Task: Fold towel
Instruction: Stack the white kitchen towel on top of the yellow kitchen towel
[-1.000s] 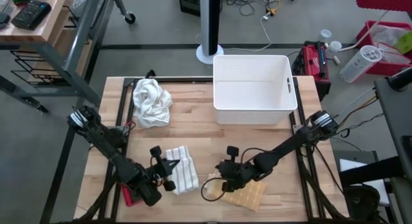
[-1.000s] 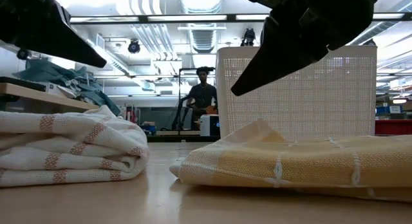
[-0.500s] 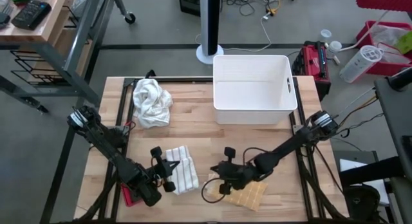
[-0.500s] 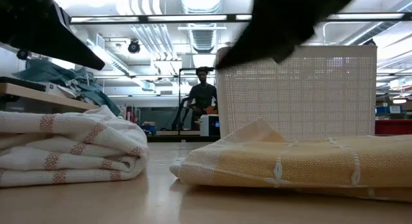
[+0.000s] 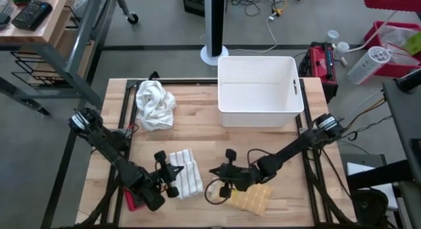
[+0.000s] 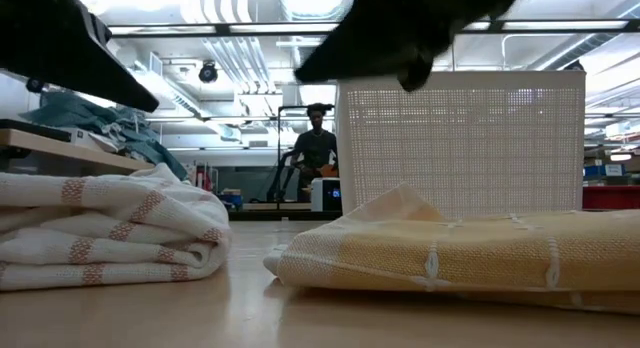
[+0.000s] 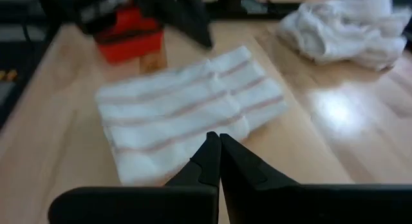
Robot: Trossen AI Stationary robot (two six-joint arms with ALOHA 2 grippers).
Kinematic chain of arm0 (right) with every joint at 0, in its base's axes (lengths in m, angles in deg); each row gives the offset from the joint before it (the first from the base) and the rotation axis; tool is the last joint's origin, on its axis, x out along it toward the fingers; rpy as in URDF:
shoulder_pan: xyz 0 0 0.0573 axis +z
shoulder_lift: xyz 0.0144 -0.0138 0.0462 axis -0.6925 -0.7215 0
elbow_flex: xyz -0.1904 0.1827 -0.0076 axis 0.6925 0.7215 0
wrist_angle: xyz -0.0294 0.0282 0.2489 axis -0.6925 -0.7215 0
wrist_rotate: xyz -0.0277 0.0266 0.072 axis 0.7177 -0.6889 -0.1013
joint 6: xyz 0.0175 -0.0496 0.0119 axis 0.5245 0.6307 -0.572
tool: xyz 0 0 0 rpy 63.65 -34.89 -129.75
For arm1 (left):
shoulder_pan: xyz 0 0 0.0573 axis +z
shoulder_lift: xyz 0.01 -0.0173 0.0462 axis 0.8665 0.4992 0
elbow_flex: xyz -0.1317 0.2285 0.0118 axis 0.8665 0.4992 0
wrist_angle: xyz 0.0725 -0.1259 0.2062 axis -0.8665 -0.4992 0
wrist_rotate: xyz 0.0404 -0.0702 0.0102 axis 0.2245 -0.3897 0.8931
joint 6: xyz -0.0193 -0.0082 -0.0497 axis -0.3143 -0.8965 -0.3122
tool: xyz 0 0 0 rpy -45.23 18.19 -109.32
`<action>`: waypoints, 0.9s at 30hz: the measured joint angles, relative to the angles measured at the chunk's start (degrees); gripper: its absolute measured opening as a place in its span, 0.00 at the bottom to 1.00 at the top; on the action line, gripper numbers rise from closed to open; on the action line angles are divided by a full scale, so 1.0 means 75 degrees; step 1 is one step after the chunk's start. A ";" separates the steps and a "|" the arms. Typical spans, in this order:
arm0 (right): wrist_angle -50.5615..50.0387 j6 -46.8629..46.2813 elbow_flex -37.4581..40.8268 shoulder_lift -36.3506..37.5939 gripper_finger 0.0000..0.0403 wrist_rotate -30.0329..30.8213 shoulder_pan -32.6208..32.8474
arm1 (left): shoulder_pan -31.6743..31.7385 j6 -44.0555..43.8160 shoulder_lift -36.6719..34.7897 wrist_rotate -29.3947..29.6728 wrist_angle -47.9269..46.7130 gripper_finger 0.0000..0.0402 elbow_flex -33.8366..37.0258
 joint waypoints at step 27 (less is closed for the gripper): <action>-0.2754 -0.0673 0.0098 0.0495 0.00 0.0015 0.0488 | -0.0005 0.0006 -0.0024 0.0011 -0.0053 0.00 -0.0005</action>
